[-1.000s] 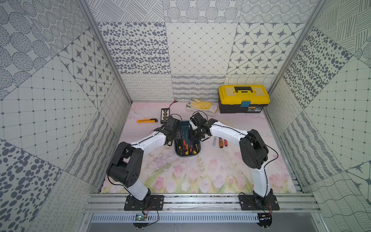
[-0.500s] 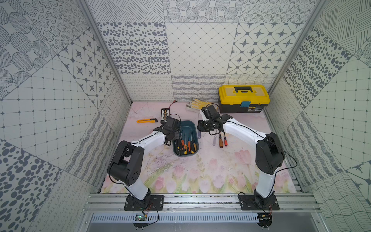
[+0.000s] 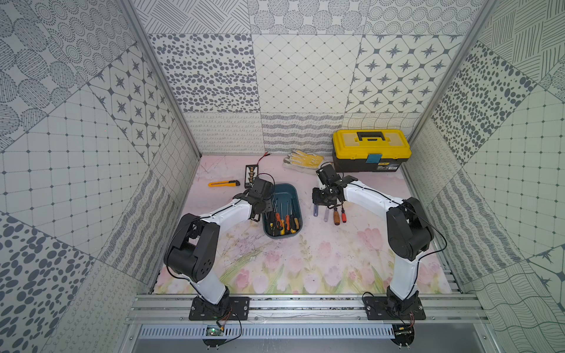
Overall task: Take out the screwdriver from the storage box
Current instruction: Place the screwdriver at the center of the board.
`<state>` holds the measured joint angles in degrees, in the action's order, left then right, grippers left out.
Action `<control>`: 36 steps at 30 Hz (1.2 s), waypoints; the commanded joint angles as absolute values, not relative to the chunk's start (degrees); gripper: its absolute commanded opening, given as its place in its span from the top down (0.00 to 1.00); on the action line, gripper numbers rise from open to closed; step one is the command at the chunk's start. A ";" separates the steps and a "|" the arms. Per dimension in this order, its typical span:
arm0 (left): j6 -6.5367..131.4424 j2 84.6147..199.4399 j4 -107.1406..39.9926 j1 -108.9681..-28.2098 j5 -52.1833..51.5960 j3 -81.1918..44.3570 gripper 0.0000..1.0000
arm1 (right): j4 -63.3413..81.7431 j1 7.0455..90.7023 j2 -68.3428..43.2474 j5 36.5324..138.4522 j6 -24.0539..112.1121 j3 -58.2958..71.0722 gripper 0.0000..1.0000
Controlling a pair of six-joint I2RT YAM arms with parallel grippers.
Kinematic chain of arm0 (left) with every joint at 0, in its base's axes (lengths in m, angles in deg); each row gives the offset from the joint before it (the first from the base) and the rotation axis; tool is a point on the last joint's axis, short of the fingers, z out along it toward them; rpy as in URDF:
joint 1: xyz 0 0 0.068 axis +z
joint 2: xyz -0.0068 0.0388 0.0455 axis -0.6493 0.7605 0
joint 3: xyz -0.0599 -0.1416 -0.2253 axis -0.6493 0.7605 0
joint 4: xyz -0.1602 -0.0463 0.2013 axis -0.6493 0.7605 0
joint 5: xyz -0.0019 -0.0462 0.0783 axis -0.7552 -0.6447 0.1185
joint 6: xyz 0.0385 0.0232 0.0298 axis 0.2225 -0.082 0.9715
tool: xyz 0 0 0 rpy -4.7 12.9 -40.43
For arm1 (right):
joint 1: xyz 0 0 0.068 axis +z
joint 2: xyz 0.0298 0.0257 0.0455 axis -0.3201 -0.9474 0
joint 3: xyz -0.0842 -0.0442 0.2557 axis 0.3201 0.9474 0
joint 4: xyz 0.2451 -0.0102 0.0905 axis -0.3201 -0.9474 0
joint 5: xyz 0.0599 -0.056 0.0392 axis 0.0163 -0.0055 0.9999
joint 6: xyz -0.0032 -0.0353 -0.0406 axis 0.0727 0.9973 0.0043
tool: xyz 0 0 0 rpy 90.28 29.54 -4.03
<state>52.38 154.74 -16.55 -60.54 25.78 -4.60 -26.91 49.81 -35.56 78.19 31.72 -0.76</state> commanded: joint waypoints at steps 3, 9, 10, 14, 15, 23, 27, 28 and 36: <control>52.43 154.60 -18.87 -60.16 28.48 -5.19 1.00 | -28.02 49.95 -39.61 76.05 30.28 -1.67 1.00; 52.09 154.75 -19.26 -60.17 27.76 -4.99 1.00 | -31.09 49.51 -41.79 73.35 32.44 -3.20 1.00; 52.10 154.76 -19.26 -60.17 27.74 -5.06 1.00 | -31.44 49.38 -41.97 73.04 32.66 -3.25 1.00; 52.08 154.93 -19.22 -60.13 27.84 -5.17 1.00 | -32.06 48.91 -41.99 71.40 33.30 -2.60 1.00; 52.08 154.86 -19.24 -60.18 27.93 -5.13 1.00 | -32.09 48.67 -41.94 71.32 33.58 -2.40 1.00; 51.81 155.14 -19.18 -60.17 27.67 -5.16 1.00 | -32.49 47.77 -41.98 70.92 34.86 -1.68 1.00; 51.81 155.11 -19.12 -60.16 27.68 -5.25 1.00 | -32.51 47.78 -42.24 71.01 35.26 -1.67 1.00; 51.77 155.11 -19.05 -60.18 27.59 -5.18 1.00 | -32.53 47.78 -42.37 71.09 35.39 -1.67 1.00; 51.81 155.01 -18.97 -60.16 27.73 -5.26 1.00 | -32.86 47.81 -42.93 70.86 35.92 -2.11 0.86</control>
<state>51.77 154.82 -16.55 -60.33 25.50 -4.60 -32.52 48.04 -41.44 72.16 35.07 -1.54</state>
